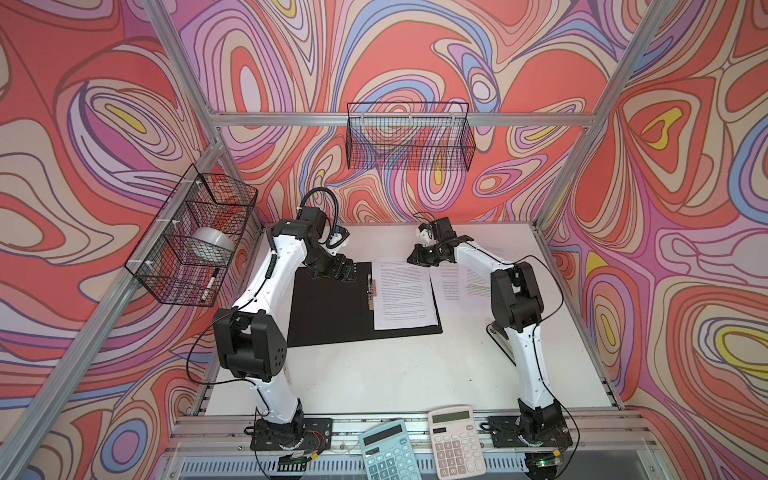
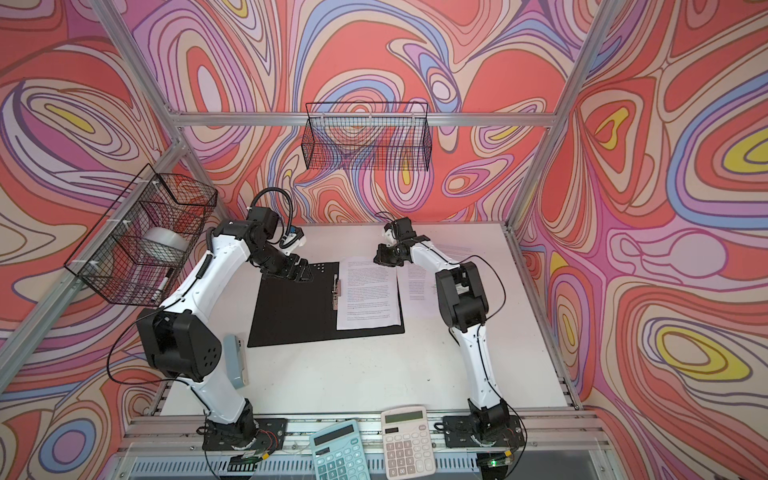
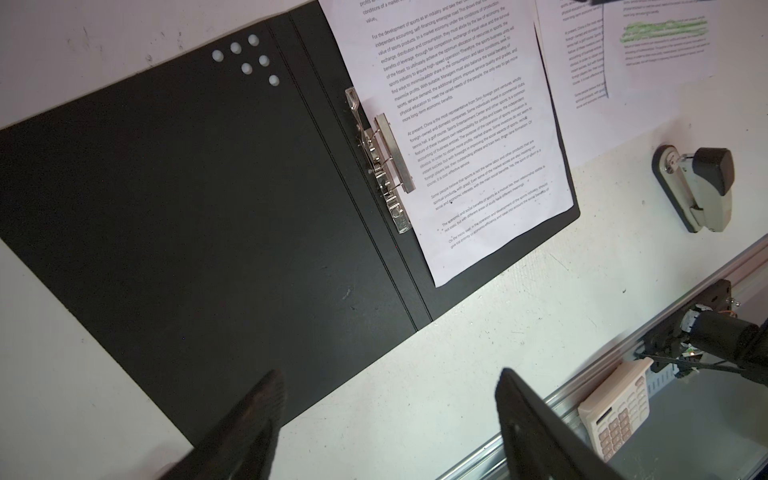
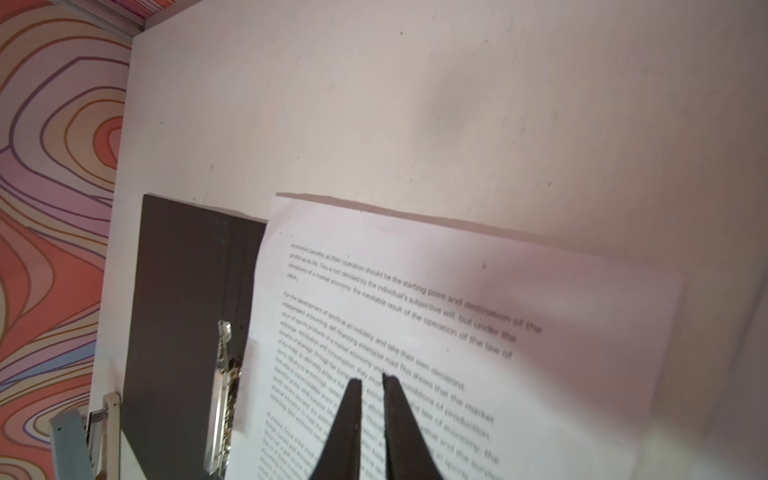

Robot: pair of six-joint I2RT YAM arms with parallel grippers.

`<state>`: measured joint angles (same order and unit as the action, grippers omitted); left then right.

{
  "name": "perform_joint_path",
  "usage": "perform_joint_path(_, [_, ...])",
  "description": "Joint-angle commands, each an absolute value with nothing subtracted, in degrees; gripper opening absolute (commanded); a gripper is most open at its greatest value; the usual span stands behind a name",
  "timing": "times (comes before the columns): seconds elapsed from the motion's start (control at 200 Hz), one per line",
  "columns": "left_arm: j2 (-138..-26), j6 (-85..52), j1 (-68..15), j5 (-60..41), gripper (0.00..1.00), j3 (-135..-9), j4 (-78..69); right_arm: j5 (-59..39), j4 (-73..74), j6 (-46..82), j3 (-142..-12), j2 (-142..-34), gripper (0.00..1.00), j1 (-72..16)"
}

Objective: Put the files into the folder

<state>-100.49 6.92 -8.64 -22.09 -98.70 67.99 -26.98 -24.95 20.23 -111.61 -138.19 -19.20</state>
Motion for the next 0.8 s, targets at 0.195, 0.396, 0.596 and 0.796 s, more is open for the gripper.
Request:
perform_joint_path(0.195, [-98.3, 8.1, -8.9, -22.8, 0.80, -96.5, 68.3, -24.8, -18.0, 19.1, -119.8, -145.9, 0.13, -19.2])
perform_joint_path(0.396, [-97.8, 8.0, -8.9, -23.0, 0.80, -94.7, 67.5, -23.6, -20.1, 18.3, -125.9, -149.8, 0.15, -19.2])
perform_joint_path(0.596, [-98.1, 8.1, -9.1, -23.1, 0.80, -94.5, 67.6, -22.9, -26.6, 17.4, -137.2, -156.7, 0.15, -19.2])
perform_joint_path(0.796, [-97.6, 8.0, -9.1, -23.2, 0.80, -93.5, 67.0, -23.3, -31.1, 15.4, -140.1, -158.0, 0.16, -19.1])
